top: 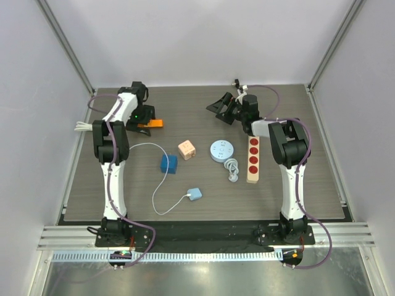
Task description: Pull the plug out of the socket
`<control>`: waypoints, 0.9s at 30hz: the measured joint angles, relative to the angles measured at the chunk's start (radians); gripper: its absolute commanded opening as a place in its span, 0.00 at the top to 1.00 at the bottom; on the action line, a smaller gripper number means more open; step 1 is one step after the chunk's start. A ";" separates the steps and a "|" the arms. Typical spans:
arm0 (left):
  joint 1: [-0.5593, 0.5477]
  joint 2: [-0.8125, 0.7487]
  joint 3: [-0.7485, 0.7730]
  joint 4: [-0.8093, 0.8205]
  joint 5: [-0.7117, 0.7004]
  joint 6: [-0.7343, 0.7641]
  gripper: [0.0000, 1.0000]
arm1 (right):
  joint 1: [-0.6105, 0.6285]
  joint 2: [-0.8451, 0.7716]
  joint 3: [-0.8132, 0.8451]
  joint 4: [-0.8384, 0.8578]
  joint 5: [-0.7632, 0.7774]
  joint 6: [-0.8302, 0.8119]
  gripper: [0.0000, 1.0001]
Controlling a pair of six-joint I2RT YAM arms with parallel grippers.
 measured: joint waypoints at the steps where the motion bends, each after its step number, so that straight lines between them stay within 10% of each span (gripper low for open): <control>1: 0.000 0.011 0.000 0.001 0.000 -0.007 0.12 | 0.000 0.000 0.000 0.000 0.000 0.000 0.01; 6: 0.003 0.028 0.005 -0.018 0.013 -0.017 0.18 | 0.000 0.000 0.002 0.000 -0.002 0.002 0.01; 10: 0.003 0.024 -0.008 -0.013 0.006 0.015 0.63 | 0.000 0.000 0.010 0.001 -0.005 0.006 0.01; 16: -0.002 -0.047 -0.134 0.105 -0.011 0.099 1.00 | 0.000 0.000 0.010 0.007 -0.007 0.008 0.01; 27: -0.135 -0.105 -0.234 0.462 0.029 0.422 1.00 | -0.014 0.000 0.008 0.013 -0.008 0.015 0.01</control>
